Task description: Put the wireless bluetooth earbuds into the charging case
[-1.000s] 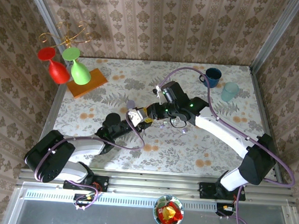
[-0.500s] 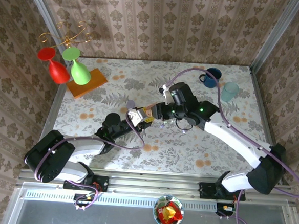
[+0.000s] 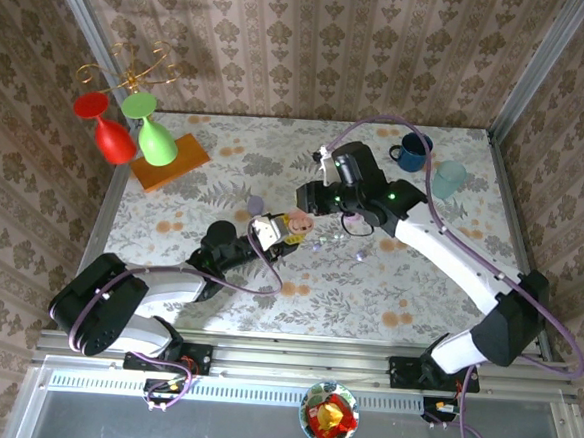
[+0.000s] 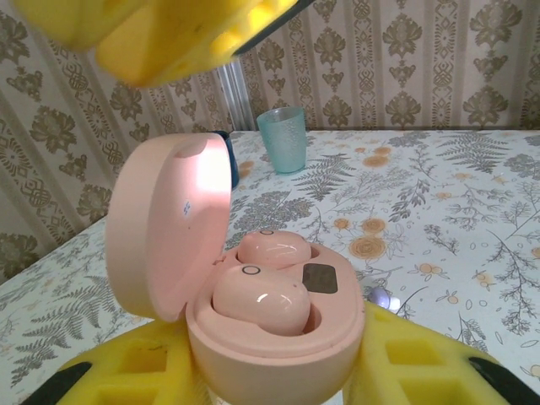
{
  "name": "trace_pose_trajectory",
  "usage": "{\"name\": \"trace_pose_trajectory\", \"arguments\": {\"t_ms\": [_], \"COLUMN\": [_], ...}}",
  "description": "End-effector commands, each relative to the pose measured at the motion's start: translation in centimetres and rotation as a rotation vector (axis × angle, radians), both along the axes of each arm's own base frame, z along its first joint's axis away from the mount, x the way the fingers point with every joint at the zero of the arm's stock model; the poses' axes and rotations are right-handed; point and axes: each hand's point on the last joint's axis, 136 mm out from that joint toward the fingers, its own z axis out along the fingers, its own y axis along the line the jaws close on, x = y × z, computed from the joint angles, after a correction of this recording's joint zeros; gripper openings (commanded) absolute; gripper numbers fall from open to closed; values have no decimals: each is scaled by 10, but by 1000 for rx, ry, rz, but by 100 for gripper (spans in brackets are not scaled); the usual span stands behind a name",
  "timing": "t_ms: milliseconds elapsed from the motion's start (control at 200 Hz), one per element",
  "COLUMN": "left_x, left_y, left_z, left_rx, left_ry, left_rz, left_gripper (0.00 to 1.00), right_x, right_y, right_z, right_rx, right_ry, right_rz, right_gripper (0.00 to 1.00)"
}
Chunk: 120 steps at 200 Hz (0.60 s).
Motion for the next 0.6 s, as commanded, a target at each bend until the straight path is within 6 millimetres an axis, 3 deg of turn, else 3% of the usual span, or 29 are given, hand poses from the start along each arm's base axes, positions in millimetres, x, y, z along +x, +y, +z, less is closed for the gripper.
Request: {"name": "trace_pose_trajectory", "arguments": {"t_ms": [0, 360, 595], "left_x": [-3, 7, 7], "left_y": [-7, -3, -5], "left_z": [24, 40, 47], "left_rx": [-46, -175, -211], "left_ry": [-69, -21, -11], "left_rz": [-40, 11, -2], "left_gripper": [33, 33, 33], "right_x": [3, -7, -15], "right_y": [3, -1, -17], "right_z": [-7, -22, 9], "right_rx": [-37, -27, 65], "right_ry": [31, 79, 18], "right_rz": [18, 7, -43], "right_gripper": [32, 32, 35]}}
